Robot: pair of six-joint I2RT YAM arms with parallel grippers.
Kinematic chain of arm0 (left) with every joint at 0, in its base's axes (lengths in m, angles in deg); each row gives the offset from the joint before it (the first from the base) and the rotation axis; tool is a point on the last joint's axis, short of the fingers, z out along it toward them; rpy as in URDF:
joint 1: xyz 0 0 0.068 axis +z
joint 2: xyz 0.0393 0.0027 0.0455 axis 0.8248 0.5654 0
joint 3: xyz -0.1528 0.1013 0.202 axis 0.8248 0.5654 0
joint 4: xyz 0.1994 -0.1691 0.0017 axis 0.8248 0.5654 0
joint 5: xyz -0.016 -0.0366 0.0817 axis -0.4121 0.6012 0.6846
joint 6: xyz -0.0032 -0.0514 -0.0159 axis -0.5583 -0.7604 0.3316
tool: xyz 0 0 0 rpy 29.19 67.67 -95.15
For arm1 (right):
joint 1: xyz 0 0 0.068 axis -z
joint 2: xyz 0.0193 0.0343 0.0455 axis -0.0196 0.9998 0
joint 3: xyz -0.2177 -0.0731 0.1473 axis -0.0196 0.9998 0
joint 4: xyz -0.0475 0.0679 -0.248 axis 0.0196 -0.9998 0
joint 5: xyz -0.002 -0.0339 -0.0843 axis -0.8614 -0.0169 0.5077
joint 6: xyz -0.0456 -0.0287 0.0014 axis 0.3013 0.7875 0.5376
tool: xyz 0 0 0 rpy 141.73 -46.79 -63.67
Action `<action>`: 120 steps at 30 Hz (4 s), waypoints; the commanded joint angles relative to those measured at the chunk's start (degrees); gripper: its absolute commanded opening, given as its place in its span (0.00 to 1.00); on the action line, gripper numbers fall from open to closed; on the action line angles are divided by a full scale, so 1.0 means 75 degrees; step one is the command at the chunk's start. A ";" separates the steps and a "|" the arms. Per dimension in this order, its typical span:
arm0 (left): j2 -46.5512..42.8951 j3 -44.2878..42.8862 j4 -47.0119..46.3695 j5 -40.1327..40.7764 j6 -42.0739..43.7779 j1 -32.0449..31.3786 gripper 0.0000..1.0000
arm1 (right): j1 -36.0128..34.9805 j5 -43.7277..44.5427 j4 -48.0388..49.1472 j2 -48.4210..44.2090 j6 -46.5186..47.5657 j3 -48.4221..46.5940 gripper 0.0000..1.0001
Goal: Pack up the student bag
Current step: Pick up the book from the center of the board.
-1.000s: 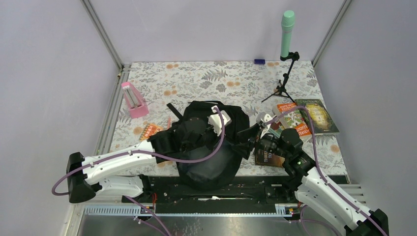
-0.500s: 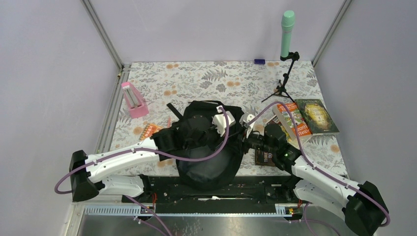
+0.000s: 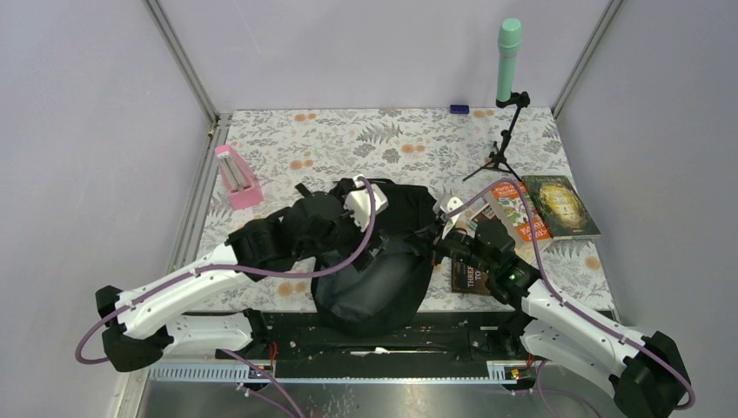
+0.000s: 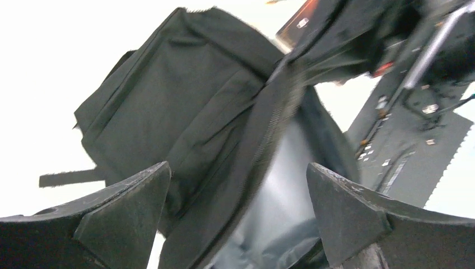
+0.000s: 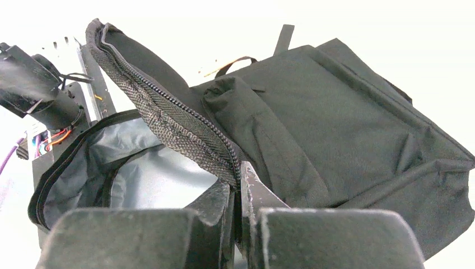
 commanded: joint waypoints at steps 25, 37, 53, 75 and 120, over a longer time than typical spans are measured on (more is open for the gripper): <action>0.0798 -0.0188 0.0516 -0.0104 0.0592 0.1260 0.00 | -0.0059 0.3672 -0.1266 -0.0955 -0.0736 -0.0468 0.10; 0.1534 -0.1020 0.0207 -0.0758 -0.0259 0.2385 0.00 | -0.0045 0.5483 -0.4186 -0.1131 -0.1349 -0.2009 0.78; 0.1631 -0.0297 -0.0212 -0.1632 -0.0510 0.2421 0.00 | 0.5038 0.4641 -0.6296 -0.2453 -0.4348 -0.1254 1.00; 0.1316 -0.0379 -0.0096 -0.1644 -0.0271 0.2427 0.00 | 1.1572 0.0931 -0.1281 0.0742 -0.5779 0.0191 1.00; 0.1316 -0.0420 -0.0032 -0.1537 -0.0184 0.2510 0.00 | 1.2316 -0.0418 0.3656 0.6518 -0.7162 -0.0386 0.38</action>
